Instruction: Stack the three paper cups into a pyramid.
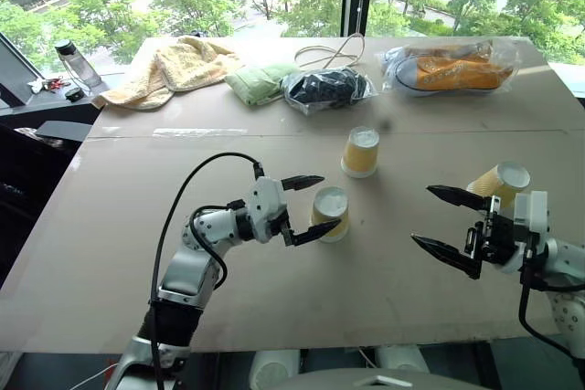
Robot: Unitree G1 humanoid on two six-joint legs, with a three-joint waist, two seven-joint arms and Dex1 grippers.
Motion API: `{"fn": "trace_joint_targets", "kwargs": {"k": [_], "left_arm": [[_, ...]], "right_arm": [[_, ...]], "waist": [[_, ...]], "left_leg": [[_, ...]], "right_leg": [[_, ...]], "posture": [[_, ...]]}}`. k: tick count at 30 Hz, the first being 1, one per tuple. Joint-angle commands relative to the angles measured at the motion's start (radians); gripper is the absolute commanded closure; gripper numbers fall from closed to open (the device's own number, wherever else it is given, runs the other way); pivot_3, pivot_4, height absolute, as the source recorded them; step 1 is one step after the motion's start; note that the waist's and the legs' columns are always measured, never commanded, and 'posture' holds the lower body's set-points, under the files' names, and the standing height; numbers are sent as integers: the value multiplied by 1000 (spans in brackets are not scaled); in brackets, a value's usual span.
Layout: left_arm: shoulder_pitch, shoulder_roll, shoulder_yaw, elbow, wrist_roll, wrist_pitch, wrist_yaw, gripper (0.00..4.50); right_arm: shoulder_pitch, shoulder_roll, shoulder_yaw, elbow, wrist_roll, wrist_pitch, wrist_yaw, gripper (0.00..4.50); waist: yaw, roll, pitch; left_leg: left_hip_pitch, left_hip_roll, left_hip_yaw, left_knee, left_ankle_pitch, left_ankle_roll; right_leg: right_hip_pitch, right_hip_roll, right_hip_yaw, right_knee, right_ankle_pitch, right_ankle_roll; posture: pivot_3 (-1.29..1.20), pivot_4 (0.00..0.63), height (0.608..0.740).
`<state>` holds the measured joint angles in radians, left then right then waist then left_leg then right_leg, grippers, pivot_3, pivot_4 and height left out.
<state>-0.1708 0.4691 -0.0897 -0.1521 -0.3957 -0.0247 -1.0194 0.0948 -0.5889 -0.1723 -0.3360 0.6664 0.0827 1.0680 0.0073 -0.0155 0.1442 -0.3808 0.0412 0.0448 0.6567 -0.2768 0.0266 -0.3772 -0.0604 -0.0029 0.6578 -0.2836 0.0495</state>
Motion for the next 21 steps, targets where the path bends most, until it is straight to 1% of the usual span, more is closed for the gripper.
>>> {"fn": "trace_joint_targets", "kwargs": {"k": [1,3,6,8,11,14,17,21], "left_arm": [[9,64,118,-208,-158,142,59,34],[3,129,186,-285,-240,240,84,34],[22,232,249,-336,-319,360,78,34],[33,296,295,-340,-332,408,75,34],[62,381,381,-335,-358,475,70,34],[92,432,462,-334,-391,523,63,34],[118,466,532,-336,-433,573,54,34],[155,491,591,-349,-496,645,41,34]], "right_arm": [[-81,55,7,10,-62,-16,-122,0],[-140,96,31,37,-103,-4,-187,0],[-202,129,80,94,-190,0,-244,0],[-258,161,111,151,-239,-7,-286,0],[-348,217,147,229,-272,-9,-322,0],[-420,262,167,310,-302,-15,-349,0],[-469,319,171,375,-290,13,-370,0],[-511,343,194,471,-345,-22,-370,0]], "waist": [[-3,0,1],[-12,-1,2],[-15,0,3],[-17,0,3],[-20,0,4],[-21,0,5],[-21,0,5],[-20,0,6]], "left_leg": [[0,0,0,0,0,0],[0,1,-1,0,0,0],[1,0,-1,0,0,0],[0,0,-1,0,0,-1],[0,0,0,0,0,-1],[0,0,0,0,0,-1],[-1,0,0,0,1,-1],[-1,0,0,0,2,-3]], "right_leg": [[0,0,0,0,0,0],[0,0,0,2,0,0],[0,0,-1,2,0,0],[0,0,-1,1,0,0],[-1,0,-1,1,0,0],[-2,0,0,1,0,0],[-2,0,-1,1,0,0],[-2,-1,-1,1,0,0]], "posture": [[0,150,740],[0,150,740],[0,150,740],[0,150,740],[0,150,740],[0,150,740],[0,150,740],[0,150,740]]}}
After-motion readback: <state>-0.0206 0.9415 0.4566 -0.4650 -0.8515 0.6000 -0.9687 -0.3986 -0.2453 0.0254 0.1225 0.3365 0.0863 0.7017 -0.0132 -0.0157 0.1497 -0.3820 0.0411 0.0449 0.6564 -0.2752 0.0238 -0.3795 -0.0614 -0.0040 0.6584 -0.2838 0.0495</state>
